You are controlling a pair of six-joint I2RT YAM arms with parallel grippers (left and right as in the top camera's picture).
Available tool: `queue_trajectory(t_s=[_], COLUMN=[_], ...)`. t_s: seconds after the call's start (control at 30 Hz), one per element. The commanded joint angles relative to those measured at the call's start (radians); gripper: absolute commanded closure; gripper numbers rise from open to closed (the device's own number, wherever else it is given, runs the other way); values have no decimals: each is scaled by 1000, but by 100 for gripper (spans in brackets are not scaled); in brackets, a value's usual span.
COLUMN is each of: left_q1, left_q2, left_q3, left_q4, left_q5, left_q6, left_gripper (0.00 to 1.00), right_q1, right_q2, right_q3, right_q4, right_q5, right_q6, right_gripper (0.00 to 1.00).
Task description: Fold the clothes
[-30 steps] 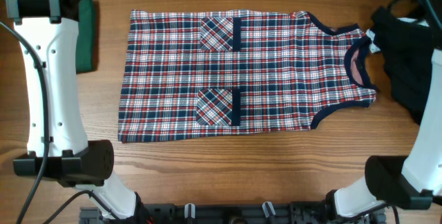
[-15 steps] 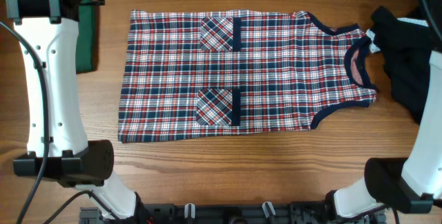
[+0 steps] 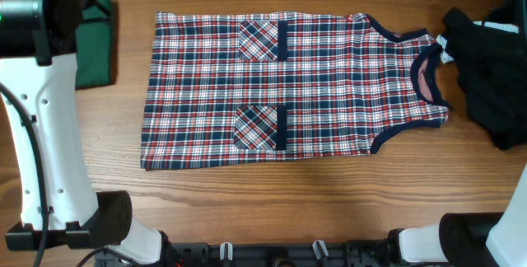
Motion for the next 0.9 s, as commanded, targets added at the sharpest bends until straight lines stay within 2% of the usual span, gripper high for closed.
queue_trajectory(t_s=[0.0,0.1,0.17,0.33,0.57,0.87], left_q1=[-11,-17,-17,-15,-5,-5], left_q2=[14,81,142,308,522,658], left_q3=[3,3,3,3,3,3], left_q4=[134,288,325,317,339,321], left_q5=[-10,-10,25,50,42,18], left_q6=[18,22,97,126,127,131], left_gripper=[0,0,0,0,0,0], right_q1=[3,3,3,3,2,2], right_q2=[63,198,290,447,568,711], right_q3=[10,10,10,10,10,10], right_q4=[106,200,207,190,195,143], right_q5=[-9,29,29,-27,-29,-31], right_q6=[-85,-96,-80,-32,-21,-19], right_gripper=[0,0,1,0,0,1])
